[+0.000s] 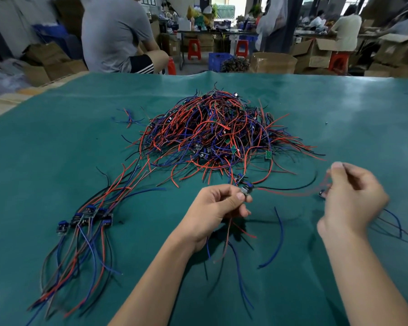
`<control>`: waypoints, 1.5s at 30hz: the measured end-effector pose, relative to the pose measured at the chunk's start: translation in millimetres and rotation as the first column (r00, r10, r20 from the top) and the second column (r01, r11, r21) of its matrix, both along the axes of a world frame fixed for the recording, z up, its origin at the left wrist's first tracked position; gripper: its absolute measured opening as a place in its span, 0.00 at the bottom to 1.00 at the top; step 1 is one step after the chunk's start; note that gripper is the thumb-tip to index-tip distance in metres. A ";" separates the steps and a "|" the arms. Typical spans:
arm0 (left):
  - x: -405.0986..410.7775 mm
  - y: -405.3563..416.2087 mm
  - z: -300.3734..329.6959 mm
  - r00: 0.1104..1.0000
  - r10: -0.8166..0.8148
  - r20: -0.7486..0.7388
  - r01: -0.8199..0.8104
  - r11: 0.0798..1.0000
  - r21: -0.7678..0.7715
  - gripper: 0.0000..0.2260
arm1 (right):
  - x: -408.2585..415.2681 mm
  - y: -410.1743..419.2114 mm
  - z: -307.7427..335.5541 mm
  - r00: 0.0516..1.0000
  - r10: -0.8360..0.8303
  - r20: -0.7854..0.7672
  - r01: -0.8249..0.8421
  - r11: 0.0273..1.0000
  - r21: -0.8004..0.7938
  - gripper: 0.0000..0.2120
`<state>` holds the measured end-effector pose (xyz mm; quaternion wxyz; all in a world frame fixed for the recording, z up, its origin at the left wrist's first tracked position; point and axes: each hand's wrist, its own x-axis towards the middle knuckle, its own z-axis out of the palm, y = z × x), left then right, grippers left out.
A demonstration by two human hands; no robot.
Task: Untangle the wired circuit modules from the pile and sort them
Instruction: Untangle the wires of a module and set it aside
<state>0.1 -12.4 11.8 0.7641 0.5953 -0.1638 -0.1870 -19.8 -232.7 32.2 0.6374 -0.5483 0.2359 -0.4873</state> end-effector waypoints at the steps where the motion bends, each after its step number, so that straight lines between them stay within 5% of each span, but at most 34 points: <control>1: 1.4 0.2 -0.8 0.999 0.032 -0.023 -0.033 0.999 -0.039 0.07 | 0.0 2.9 -1.4 1.000 -0.019 -0.014 0.019 1.000 0.003 0.04; 4: 3.9 0.0 -1.4 0.992 0.098 -0.077 -0.109 0.984 -0.144 0.06 | -1.8 25.9 -7.6 0.962 0.209 -0.177 -0.226 0.971 -0.083 0.10; 7: 3.5 -1.9 -1.9 0.991 0.108 -0.084 -0.120 0.980 -0.159 0.06 | -10.5 55.8 -12.0 0.753 0.489 -0.440 -0.637 0.711 -0.300 0.13; 10: 1.9 -3.3 -3.1 0.994 0.109 -0.023 -0.110 0.991 -0.074 0.06 | -13.3 71.9 -16.1 0.723 0.496 -0.480 -0.689 0.569 -0.449 0.10; 13: -1.0 -1.6 -0.3 0.997 0.075 0.013 -0.075 0.997 -0.013 0.08 | -13.4 72.1 -16.3 0.719 0.574 -0.393 -0.693 0.639 -0.334 0.09; 20: -4.7 -3.2 2.3 0.996 0.041 0.079 -0.050 0.993 0.111 0.11 | -18.5 72.7 -10.8 0.695 0.663 -0.277 -0.719 0.638 -0.276 0.10; 26: -5.4 -1.9 4.8 0.994 -0.022 0.109 0.006 0.989 0.149 0.10 | -22.3 69.3 -2.0 0.809 0.521 -0.271 -0.587 0.707 -0.394 0.09; 31: -4.3 -1.9 2.4 0.997 -0.008 0.082 0.002 0.997 0.075 0.10 | -25.4 71.2 2.3 0.822 0.491 -0.288 -0.569 0.674 -0.471 0.10; 35: -3.7 -1.2 2.6 0.997 0.007 0.078 -0.010 0.999 0.037 0.10 | -23.9 69.2 0.4 0.778 0.541 -0.319 -0.628 0.674 -0.389 0.14; 45: -6.4 0.9 4.6 0.985 -0.118 0.124 0.100 0.985 0.138 0.09 | -15.7 46.1 40.3 0.963 0.268 0.037 -0.243 0.918 -0.312 0.07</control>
